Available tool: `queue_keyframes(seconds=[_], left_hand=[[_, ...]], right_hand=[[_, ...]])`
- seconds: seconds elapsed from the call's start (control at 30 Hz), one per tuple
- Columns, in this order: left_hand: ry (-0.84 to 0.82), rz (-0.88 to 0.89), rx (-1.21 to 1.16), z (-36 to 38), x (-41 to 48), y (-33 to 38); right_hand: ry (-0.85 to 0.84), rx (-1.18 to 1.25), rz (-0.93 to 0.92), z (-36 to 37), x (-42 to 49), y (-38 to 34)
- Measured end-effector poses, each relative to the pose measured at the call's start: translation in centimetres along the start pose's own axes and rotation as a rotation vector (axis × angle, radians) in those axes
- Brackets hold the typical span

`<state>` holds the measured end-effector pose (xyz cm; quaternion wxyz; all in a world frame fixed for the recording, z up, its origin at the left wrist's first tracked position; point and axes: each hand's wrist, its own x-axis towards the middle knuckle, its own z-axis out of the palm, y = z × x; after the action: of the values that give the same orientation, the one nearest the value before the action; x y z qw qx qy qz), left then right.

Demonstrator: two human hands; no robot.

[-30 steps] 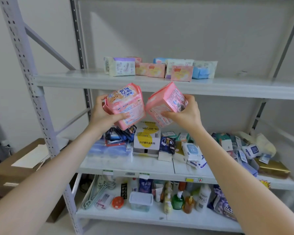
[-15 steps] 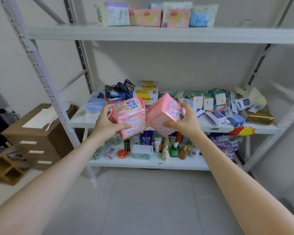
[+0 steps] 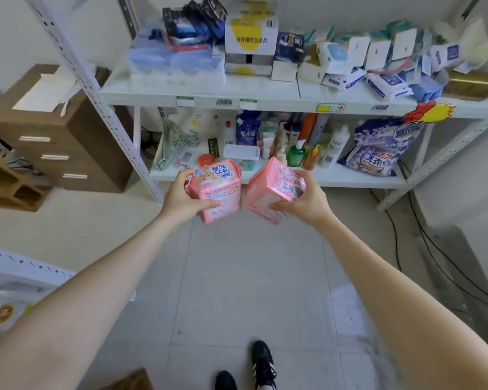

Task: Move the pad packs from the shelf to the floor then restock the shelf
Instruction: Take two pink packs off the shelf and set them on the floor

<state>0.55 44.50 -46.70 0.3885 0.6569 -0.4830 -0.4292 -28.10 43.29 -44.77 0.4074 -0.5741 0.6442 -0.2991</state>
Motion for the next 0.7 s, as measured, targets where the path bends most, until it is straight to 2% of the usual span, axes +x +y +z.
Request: queue_keyframes(seconds=[0.17, 0.37, 0.7], left_hand=[[0.011, -0.099, 0.022, 0.5, 0.1, -6.3], [-0.056, -0.178, 0.055, 1.8, 2.7, -11.9], [-0.148, -0.227, 0.140, 6.2, 14.6, -19.4]], right_hand=[[-0.060, -0.071, 0.076, 3.6, -0.7, 5.0], [-0.129, -0.080, 0.162, 7.4, 0.9, 10.1], [-0.152, -0.083, 0.227, 12.5, 11.5, 18.3]])
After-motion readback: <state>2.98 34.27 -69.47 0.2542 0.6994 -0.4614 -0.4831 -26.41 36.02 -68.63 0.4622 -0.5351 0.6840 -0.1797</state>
